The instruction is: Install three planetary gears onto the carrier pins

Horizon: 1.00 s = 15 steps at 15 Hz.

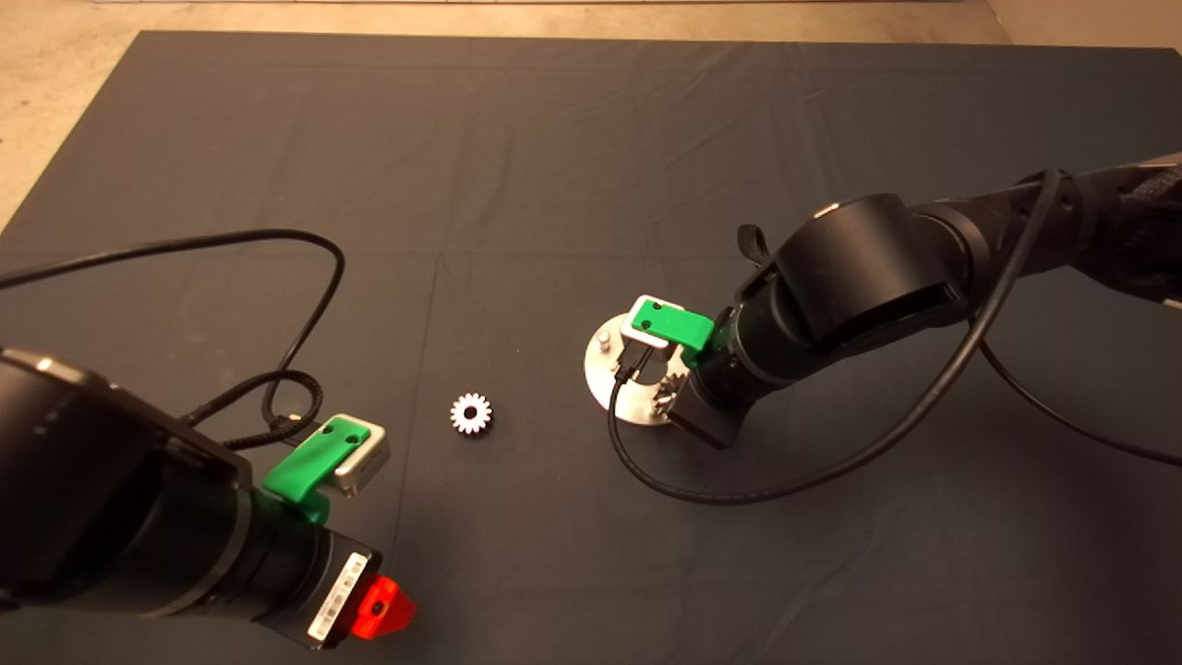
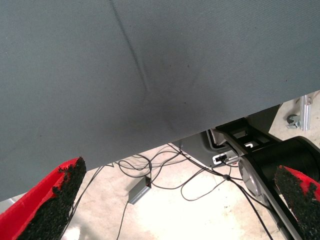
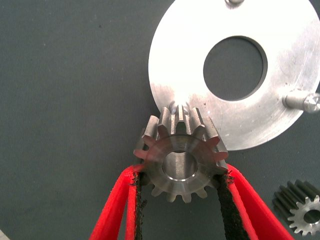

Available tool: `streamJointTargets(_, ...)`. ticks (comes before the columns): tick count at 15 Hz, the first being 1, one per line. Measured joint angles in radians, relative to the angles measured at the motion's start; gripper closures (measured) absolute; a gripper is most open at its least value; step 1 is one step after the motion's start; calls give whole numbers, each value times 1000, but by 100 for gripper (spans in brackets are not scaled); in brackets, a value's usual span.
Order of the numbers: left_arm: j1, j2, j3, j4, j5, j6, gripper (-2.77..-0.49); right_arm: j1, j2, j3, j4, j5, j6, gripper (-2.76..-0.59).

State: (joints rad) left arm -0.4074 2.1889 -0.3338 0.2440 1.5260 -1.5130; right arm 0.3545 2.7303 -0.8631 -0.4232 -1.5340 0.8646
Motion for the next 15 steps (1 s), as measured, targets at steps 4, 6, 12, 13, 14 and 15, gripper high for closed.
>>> streamJointTargets(4,0,0,0,0,0,0,-275,0,13,-36,1,0,-5,-83)
streamJointTargets(6,0,0,0,0,0,0,-275,0,18,-45,3,0,-12,-83)
streamJointTargets(12,0,0,0,0,0,0,-275,-5,24,-80,25,0,-37,-82)
streamJointTargets(13,0,0,0,0,0,0,-275,-12,24,-89,27,0,-42,-82)
streamJointTargets(14,0,0,0,0,0,0,-275,-18,26,-96,30,0,-46,-82)
streamJointTargets(15,0,0,0,0,0,0,-275,-21,27,-99,31,0,-47,-82)
